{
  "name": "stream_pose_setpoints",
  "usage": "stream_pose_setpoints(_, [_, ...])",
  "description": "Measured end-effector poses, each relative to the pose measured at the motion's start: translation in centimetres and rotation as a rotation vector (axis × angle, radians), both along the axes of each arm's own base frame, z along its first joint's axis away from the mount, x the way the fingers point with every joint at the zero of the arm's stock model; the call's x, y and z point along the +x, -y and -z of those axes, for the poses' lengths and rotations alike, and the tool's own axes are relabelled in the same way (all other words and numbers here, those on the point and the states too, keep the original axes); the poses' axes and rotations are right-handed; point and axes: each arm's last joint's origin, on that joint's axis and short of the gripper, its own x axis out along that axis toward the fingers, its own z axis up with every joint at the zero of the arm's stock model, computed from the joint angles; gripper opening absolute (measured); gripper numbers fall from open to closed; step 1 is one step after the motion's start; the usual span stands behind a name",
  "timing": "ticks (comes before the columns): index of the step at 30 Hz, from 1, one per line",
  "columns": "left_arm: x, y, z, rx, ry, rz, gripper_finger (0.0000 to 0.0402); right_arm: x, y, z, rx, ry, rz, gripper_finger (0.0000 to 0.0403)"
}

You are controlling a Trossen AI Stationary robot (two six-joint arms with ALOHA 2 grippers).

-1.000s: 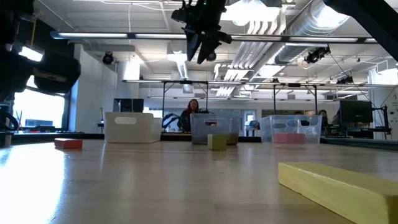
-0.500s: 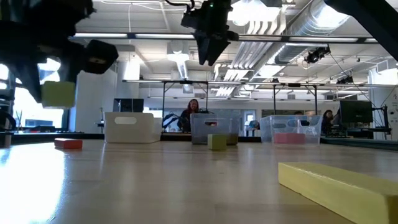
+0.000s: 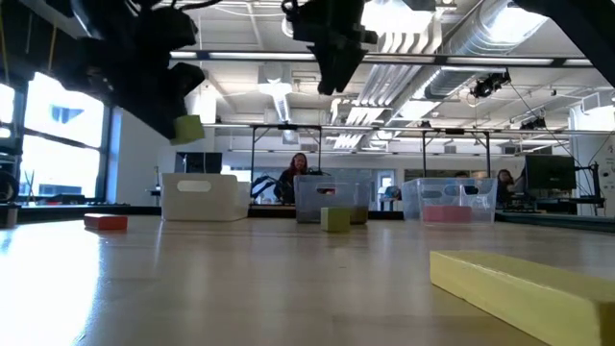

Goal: Sort & place blocks by color
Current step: Put the green block into the white bin

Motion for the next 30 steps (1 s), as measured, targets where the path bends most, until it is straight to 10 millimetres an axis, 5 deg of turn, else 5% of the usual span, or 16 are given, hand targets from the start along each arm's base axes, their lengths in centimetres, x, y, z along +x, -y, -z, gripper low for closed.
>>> stream_pose_setpoints(12, [-1.9,-7.0,-1.5,0.037,0.149,-0.434,0.0109,0.1,-3.3,0.5,-0.080,-0.031,-0.075,0.0168])
stream_pose_setpoints(30, [-4.2,-13.7,0.4,-0.019,0.140,-0.764,0.0108,-1.8,-4.0,10.4,-0.124,-0.406,-0.055,0.0168])
